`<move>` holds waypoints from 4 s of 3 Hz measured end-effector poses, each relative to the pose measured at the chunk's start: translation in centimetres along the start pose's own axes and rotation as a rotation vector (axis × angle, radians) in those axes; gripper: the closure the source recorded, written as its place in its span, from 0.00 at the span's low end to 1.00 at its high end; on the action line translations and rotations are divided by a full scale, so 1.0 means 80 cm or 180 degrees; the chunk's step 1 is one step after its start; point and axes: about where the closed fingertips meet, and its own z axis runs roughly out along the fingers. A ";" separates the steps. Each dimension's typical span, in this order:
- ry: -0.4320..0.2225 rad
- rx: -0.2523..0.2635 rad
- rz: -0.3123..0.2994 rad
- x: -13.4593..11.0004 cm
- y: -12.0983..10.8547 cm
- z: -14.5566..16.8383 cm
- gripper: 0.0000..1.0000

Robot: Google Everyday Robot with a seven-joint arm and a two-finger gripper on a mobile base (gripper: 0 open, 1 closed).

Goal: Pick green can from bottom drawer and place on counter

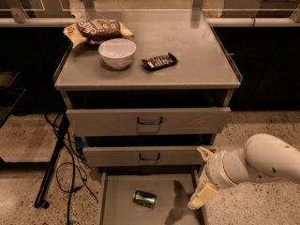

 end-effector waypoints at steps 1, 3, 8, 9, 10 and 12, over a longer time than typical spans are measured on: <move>-0.0092 0.0013 0.0132 0.044 -0.004 0.041 0.00; -0.0316 -0.0078 0.0243 0.088 0.011 0.118 0.00; -0.0550 -0.0258 0.0015 0.088 0.024 0.320 0.00; -0.0712 -0.0358 0.0241 0.087 0.034 0.397 0.00; -0.0720 -0.0388 0.0247 0.086 0.037 0.411 0.00; -0.0687 -0.0268 0.0291 0.097 0.027 0.460 0.00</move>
Offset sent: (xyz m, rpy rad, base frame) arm 0.0047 -0.0250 -0.1206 0.1302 -0.0059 -0.0742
